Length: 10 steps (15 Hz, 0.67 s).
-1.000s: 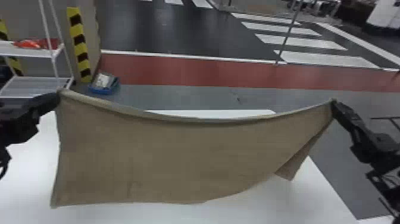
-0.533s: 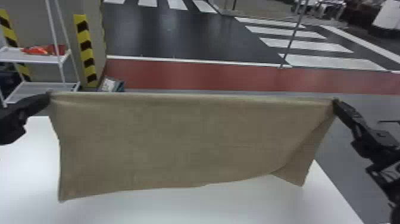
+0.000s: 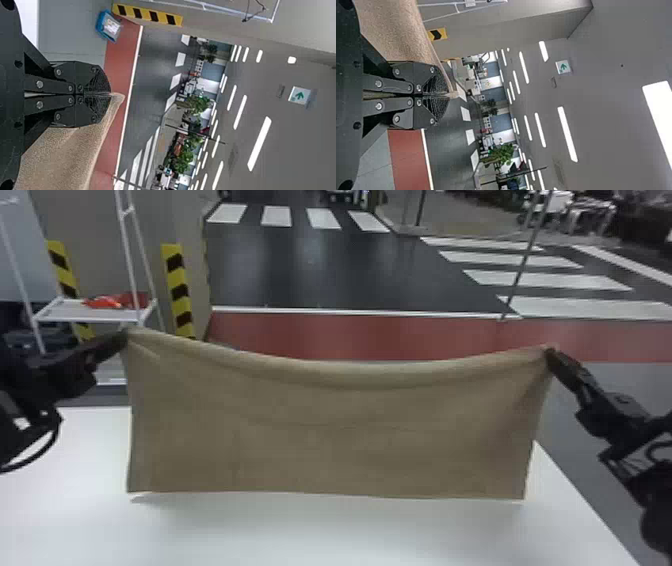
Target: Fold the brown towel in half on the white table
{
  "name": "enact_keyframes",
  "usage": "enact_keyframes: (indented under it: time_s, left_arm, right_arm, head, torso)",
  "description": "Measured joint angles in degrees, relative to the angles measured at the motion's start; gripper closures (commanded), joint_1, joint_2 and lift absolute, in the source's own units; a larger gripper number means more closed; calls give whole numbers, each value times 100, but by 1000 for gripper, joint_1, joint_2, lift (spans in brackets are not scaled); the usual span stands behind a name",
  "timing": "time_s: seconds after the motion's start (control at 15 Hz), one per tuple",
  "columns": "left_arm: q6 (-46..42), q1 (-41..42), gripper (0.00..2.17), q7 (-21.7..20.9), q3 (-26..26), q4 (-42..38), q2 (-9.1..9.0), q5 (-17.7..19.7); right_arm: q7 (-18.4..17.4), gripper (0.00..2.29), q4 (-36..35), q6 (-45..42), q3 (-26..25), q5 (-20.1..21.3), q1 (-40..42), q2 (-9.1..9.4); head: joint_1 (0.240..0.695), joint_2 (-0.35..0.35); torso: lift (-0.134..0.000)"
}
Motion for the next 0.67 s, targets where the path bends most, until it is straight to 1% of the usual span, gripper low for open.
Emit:
enact_keyframes:
  time_s: [0.13,0.2,0.27,0.47,0.53,0.67]
  left_arm:
    - [-481,-694,1352,-27,-474,804,16,-90]
    - [-760,-1001,1352,-79,-707,1187,3,-135]
    - [-948,-1199,1352,-148,-834,1445,-31,-168]
    - [-1357,-1714,1352,-323,-1038,2111,-184,-230]
    - [-1400,-1817,1352,-356,-1055,2259,-213,-206]
    - [-1484,-1774,1352,-480,-1052,2387,-226,-162]
  right_arm:
    - [0,1116,777,-204,203,167,-629,-47]
    - [6,1116,1208,-388,304,260,-975,-96]
    - [11,1116,1556,-593,399,304,-1235,-144]
    - [96,1112,2636,-1359,639,320,-2055,-292]
    - [142,1116,2957,-1568,664,302,-2294,-356]
    - [329,1112,3180,-1723,702,290,-2367,-414]
  head:
    - [446,-104]
    - [430,-102]
    - [417,-103]
    - [361,-106]
    - [349,-109]
    - [346,-110]
  torso:
    - [-123]
    - [-123]
    - [-123]
    - [-123]
    - [-123]
    - [-123]
